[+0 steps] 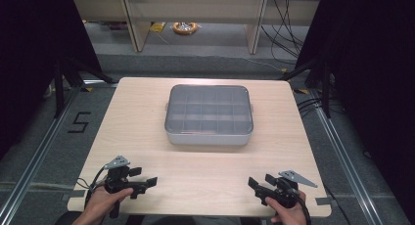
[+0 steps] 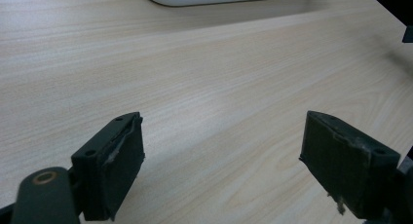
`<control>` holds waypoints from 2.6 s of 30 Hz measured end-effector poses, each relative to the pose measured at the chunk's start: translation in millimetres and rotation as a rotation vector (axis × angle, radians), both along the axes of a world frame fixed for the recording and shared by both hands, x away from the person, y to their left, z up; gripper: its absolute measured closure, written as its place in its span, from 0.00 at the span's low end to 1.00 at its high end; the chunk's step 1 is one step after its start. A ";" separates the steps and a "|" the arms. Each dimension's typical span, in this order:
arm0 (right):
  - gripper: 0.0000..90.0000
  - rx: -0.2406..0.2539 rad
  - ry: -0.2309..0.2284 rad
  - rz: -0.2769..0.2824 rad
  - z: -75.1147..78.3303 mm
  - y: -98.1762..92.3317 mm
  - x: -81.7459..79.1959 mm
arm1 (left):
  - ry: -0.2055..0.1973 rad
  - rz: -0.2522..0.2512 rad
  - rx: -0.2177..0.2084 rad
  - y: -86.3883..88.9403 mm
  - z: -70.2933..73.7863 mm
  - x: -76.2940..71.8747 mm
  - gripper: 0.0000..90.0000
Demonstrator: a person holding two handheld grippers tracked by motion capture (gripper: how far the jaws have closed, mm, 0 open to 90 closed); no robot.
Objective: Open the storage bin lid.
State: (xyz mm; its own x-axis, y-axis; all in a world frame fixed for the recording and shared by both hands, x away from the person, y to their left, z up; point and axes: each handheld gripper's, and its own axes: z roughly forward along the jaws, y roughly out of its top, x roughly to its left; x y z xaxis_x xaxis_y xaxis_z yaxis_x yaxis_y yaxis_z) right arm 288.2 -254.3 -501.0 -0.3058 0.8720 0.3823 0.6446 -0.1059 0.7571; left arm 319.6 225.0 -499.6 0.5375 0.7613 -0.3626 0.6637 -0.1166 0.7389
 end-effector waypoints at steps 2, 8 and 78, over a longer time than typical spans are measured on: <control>0.27 0.019 0.006 -0.013 -0.4 -3.0 4.8 | -0.004 0.008 -0.009 -0.2 0.3 2.0 0.17; 0.27 0.035 -0.002 -0.043 0.4 -7.1 17.3 | -0.006 0.030 -0.018 1.0 1.4 8.3 0.17; 0.38 0.203 -0.007 -0.150 43.8 -11.7 183.9 | 0.007 0.151 -0.114 -24.8 41.7 162.1 0.25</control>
State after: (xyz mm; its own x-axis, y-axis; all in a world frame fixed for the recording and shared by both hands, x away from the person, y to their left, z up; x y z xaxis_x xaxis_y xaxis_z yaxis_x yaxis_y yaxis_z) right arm 472.1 -266.0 -457.2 -0.1822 0.8130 0.5530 0.6055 -0.3504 0.7146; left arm 481.7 200.2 -457.9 0.4178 0.7868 -0.4543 0.6723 0.0686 0.7371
